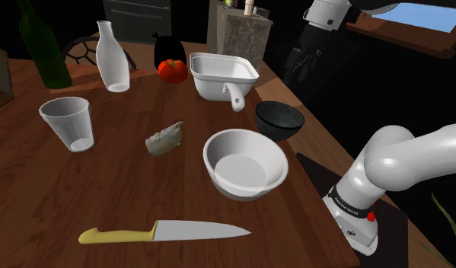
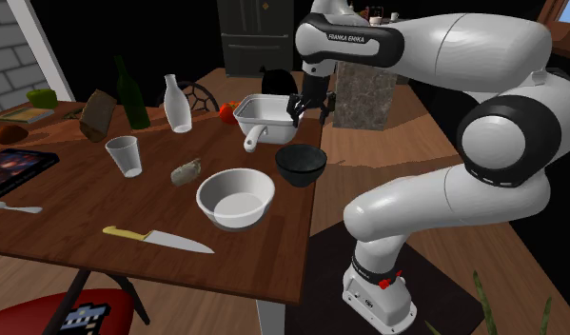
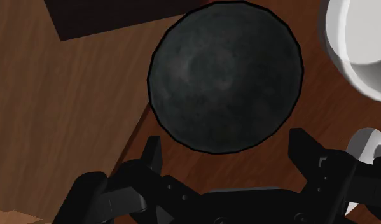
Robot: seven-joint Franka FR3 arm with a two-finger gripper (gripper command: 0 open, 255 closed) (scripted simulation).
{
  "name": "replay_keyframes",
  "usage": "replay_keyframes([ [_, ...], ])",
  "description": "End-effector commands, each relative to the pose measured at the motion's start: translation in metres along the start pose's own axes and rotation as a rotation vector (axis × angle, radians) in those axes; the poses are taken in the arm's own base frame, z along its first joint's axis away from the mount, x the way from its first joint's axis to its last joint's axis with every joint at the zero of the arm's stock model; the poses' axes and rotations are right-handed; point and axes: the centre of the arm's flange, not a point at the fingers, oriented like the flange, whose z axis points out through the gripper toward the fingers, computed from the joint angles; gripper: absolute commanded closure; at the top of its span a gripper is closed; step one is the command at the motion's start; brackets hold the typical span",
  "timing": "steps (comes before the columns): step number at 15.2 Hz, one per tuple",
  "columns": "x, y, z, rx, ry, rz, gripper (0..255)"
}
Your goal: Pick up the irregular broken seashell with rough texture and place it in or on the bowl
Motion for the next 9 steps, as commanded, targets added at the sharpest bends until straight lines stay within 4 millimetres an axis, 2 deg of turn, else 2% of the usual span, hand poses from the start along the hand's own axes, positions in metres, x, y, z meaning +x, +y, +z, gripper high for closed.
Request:
replay_keyframes([
  [1,0.0,0.0,0.0,0.0,0.0,0.0,0],
  [9,0.052,-0.08,0.038,0.035,-0.014,-0.172,0],
])
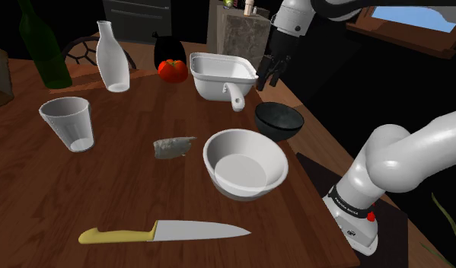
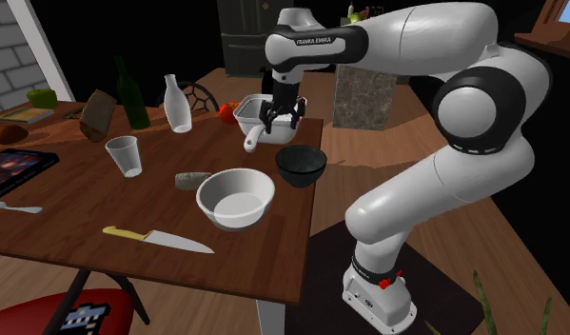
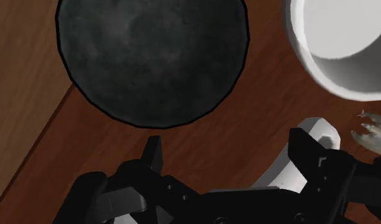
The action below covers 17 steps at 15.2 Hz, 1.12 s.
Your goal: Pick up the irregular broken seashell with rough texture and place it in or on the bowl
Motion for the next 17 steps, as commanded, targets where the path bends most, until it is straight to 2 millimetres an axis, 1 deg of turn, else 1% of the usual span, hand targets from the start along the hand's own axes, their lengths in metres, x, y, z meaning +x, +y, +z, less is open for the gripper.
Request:
replay_keyframes([
  [1,0.014,-0.019,0.009,0.009,-0.003,-0.044,0],
  [9,0.063,-0.102,0.046,0.044,-0.017,-0.216,0],
  [13,0.081,-0.146,0.064,0.062,-0.024,-0.302,0],
  [17,0.095,-0.193,0.081,0.079,-0.031,-0.388,0],
])
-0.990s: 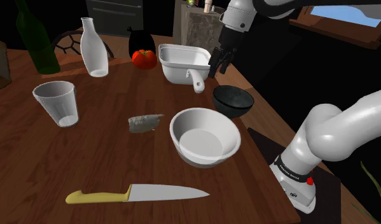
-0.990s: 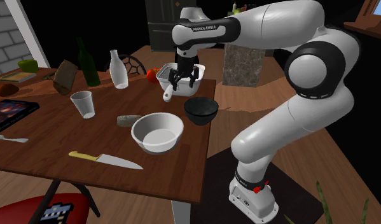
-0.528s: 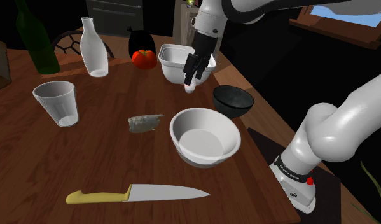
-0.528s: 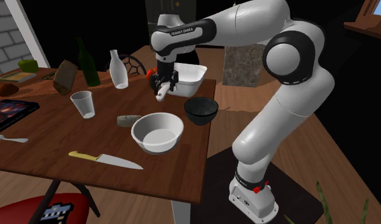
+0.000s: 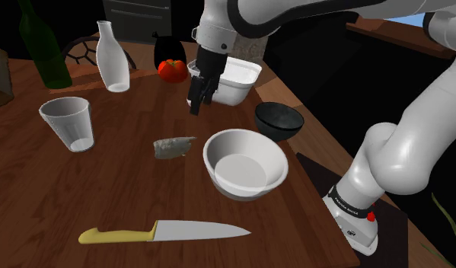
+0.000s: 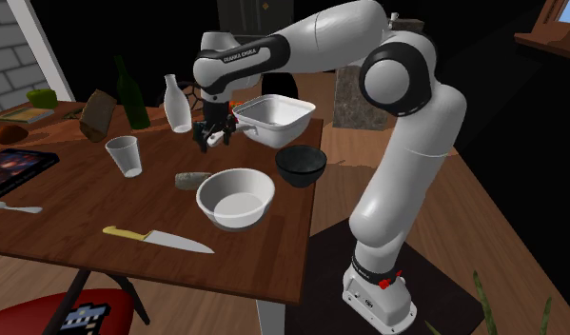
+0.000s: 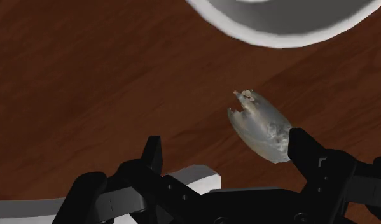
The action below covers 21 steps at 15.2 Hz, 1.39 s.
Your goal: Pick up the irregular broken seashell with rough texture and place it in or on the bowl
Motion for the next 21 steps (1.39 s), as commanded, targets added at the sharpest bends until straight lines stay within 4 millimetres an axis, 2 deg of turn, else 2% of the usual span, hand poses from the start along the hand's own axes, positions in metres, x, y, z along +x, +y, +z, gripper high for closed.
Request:
replay_keyframes([
  [1,0.014,-0.02,0.011,0.01,-0.003,-0.044,0],
  [4,0.03,-0.044,0.022,0.02,-0.007,-0.096,0],
  [11,0.03,-0.045,0.062,0.02,-0.007,-0.096,0],
  [19,0.03,-0.045,0.062,0.02,-0.007,-0.096,0],
  [20,0.03,-0.045,0.062,0.02,-0.007,-0.096,255],
  [21,0.03,-0.045,0.062,0.02,-0.007,-0.096,255],
])
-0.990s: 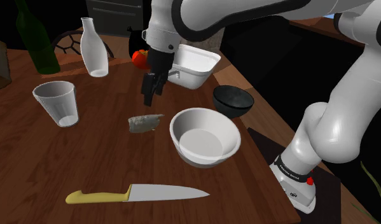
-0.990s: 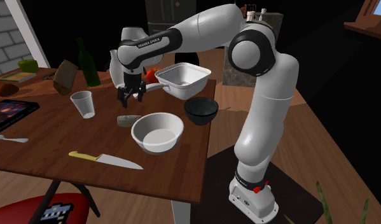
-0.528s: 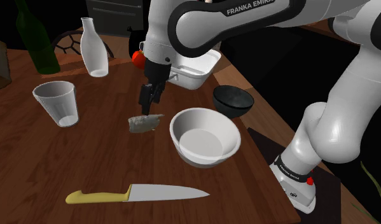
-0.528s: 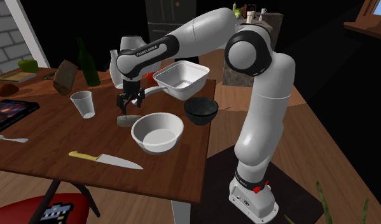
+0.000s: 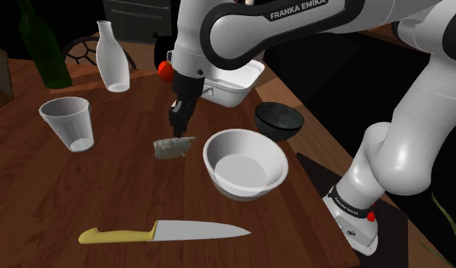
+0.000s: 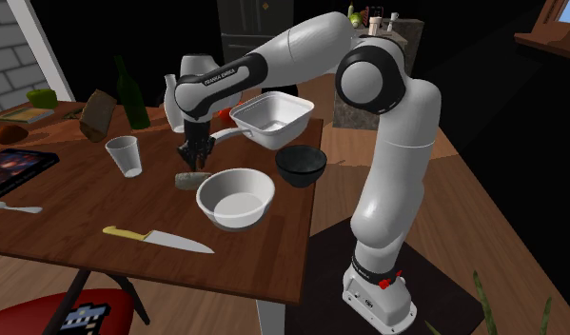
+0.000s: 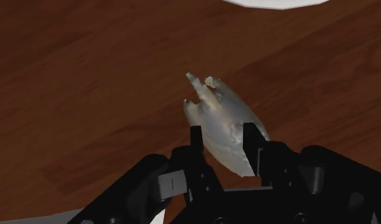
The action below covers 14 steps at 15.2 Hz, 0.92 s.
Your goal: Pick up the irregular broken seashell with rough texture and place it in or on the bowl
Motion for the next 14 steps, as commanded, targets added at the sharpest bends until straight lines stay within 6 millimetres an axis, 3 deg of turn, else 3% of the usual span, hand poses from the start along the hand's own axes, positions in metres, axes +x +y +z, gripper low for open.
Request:
replay_keyframes([
  [1,0.0,0.0,0.0,0.0,0.0,0.001,255],
  [8,0.0,0.0,0.0,0.0,0.0,0.001,255],
  [9,0.0,0.0,0.0,0.0,0.0,0.001,0],
  [12,0.061,-0.057,0.022,-0.17,-0.263,-0.407,0],
  [14,0.066,-0.065,0.032,-0.193,-0.3,-0.464,0],
])
